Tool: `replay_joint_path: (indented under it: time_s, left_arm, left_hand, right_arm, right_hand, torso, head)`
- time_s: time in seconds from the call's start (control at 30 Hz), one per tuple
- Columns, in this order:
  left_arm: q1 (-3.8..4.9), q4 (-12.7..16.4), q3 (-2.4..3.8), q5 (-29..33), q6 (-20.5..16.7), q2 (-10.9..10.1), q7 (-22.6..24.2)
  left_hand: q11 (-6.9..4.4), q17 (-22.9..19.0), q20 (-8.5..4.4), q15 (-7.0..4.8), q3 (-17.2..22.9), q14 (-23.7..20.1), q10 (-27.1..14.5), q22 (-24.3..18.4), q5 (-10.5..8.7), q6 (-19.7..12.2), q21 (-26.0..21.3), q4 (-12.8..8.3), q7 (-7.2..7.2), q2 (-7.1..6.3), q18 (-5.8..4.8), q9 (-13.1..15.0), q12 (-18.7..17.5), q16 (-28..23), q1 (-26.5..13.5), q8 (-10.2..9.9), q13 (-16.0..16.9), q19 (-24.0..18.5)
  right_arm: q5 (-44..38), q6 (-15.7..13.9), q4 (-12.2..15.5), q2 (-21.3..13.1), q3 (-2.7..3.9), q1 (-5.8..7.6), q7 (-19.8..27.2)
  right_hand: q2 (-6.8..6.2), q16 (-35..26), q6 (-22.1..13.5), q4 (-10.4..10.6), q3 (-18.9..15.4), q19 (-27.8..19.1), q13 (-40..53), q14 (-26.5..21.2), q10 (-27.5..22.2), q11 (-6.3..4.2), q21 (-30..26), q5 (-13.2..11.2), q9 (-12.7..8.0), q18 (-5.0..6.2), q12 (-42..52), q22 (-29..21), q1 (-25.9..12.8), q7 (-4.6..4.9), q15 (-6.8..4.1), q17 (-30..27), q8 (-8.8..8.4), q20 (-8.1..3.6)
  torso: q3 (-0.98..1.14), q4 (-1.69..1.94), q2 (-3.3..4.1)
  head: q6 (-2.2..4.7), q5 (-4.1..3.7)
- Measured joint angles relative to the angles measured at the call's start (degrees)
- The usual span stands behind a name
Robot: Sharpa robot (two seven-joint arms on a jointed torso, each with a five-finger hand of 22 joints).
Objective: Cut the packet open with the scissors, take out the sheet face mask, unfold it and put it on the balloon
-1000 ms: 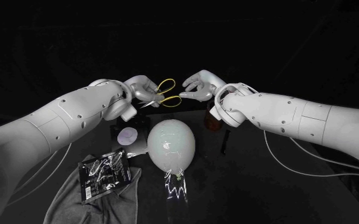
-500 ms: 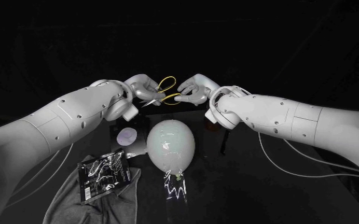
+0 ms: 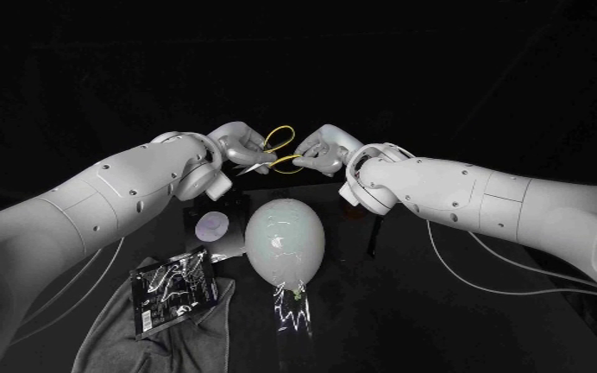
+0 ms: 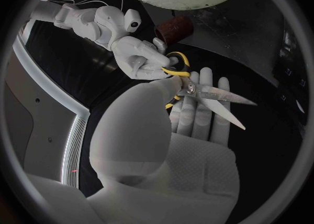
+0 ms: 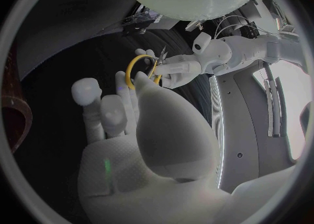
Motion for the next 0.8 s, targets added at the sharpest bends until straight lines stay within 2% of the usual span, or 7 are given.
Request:
replay_joint_path:
  time_s: [0.07,0.17,0.33,0.5,0.6,0.63,0.8]
  left_arm:
    - [0.00,0.0,0.00,0.1,0.0,0.0,0.1]
    - [0.00,0.1,0.01,0.3,-0.1,0.1,0.4]
    - [0.00,0.1,0.01,0.5,-0.3,0.2,0.9]
    - [0.00,-0.2,0.01,0.3,-0.9,0.6,1.6]
    - [0.01,-0.6,0.01,-0.5,-1.4,0.9,2.2]
    - [0.01,-0.7,0.01,-0.9,-1.5,0.9,2.4]
    - [0.06,-1.1,0.03,-4.0,-2.8,1.2,3.3]
  left_hand:
    - [0.00,0.0,0.00,0.00,0.0,0.0,0.0,0.0,0.00,0.0,0.0,0.0,0.00,0.01,-0.01,0.0,0.0,0.0,0.0,0.0,0.0,0.0]
    - [0.00,0.0,0.00,0.00,0.0,0.0,0.0,0.0,0.00,0.0,0.0,0.0,0.00,0.08,-0.01,0.0,0.0,0.0,-0.1,0.0,0.0,0.0]
    - [0.00,0.1,0.00,0.00,0.2,0.0,0.0,0.0,0.20,0.0,0.0,-0.3,0.00,0.24,-0.03,0.2,0.0,0.0,-0.2,0.0,0.0,0.0]
    - [-0.64,0.1,0.51,0.38,1.3,-1.5,-0.6,-0.2,0.20,-1.2,-0.2,-0.8,0.37,0.58,-0.04,0.5,-0.2,-1.1,-0.6,0.1,-0.1,-0.6]
    - [-0.44,0.0,0.69,1.05,2.9,-3.4,-2.2,-0.4,0.20,-2.7,-0.9,-1.4,1.23,0.84,-0.04,0.6,-0.2,-2.2,-0.8,-0.7,-0.2,-2.0]
    - [-0.15,-0.2,0.75,1.41,3.2,-3.7,-2.9,-0.4,0.20,-2.9,-0.9,-1.8,1.44,0.84,-0.05,0.7,-0.2,-2.6,-0.8,-1.0,-0.2,-2.4]
    - [0.66,-0.3,1.02,2.02,3.5,-4.9,-4.4,-0.4,0.34,-3.2,-1.5,-2.2,1.74,-0.70,-0.06,0.2,-0.1,-3.0,-2.7,-1.5,-0.2,-3.1]
  right_arm:
    - [0.1,0.0,0.0,0.0,0.00,-0.01,0.1]
    - [0.2,0.1,0.0,0.1,0.00,-0.03,0.1]
    - [0.8,-0.2,0.0,0.1,0.00,-0.03,0.1]
    - [3.0,-1.5,0.6,0.1,0.01,-0.03,0.1]
    - [4.1,-2.7,1.0,0.1,0.04,-0.03,0.1]
    - [4.3,-3.1,1.2,0.1,0.04,-0.02,0.0]
    - [5.1,-5.3,1.6,0.3,0.04,0.05,-0.6]
  right_hand:
    - [-0.23,1.2,2.1,-0.8,1.8,2.1,0.2,1.6,1.4,0.18,3.5,-0.1,0.7,-0.32,0.9,0.5,0.5,-1.33,-0.99,3.0,1.32,-1.08]
    - [-0.25,1.8,2.9,-0.7,4.1,3.7,0.4,3.1,2.8,0.47,6.6,-0.2,2.3,-0.79,1.2,0.6,0.5,-1.93,-2.09,4.8,2.84,-2.62]
    - [-1.26,2.2,3.7,0.7,5.9,5.2,0.5,4.6,4.9,0.07,9.5,-0.4,4.5,-1.27,1.1,0.6,-0.6,-2.79,-3.10,6.5,4.96,-3.35]
    - [-2.56,2.4,3.7,-0.5,10.5,6.2,0.9,5.7,5.8,-0.28,11.3,-0.4,6.1,-1.75,0.8,0.6,-1.5,-3.39,-3.59,7.8,6.18,-3.94]
    - [-5.48,2.4,3.6,-1.0,16.1,6.3,1.5,6.2,7.7,-1.13,11.4,3.7,7.5,-1.75,0.5,0.6,-4.3,-3.49,-3.72,8.3,7.30,-4.06]
    - [-6.61,2.4,3.6,-3.0,19.8,6.4,1.8,6.2,8.2,-1.06,11.6,3.9,8.0,-1.76,0.4,0.6,-6.0,-3.50,-3.72,8.4,7.67,-4.14]
    - [-7.62,2.4,3.4,-5.7,24.5,6.6,2.9,6.9,9.5,-1.55,12.1,4.2,9.6,-1.78,0.0,0.5,-10.0,-3.70,-3.82,9.6,8.67,-4.36]
  torso:
    - [0.00,-0.03,0.00]
    - [0.00,-0.05,-0.01]
    - [0.02,-0.07,-0.01]
    - [0.07,-0.09,-0.01]
    - [0.10,-0.09,-0.01]
    - [0.10,-0.10,-0.01]
    - [0.10,-0.13,-0.01]
  head:
    - [0.01,0.01]
    - [0.04,0.03]
    - [0.04,0.07]
    - [0.02,0.20]
    - [0.01,0.25]
    - [0.00,0.26]
    - [-0.10,0.29]
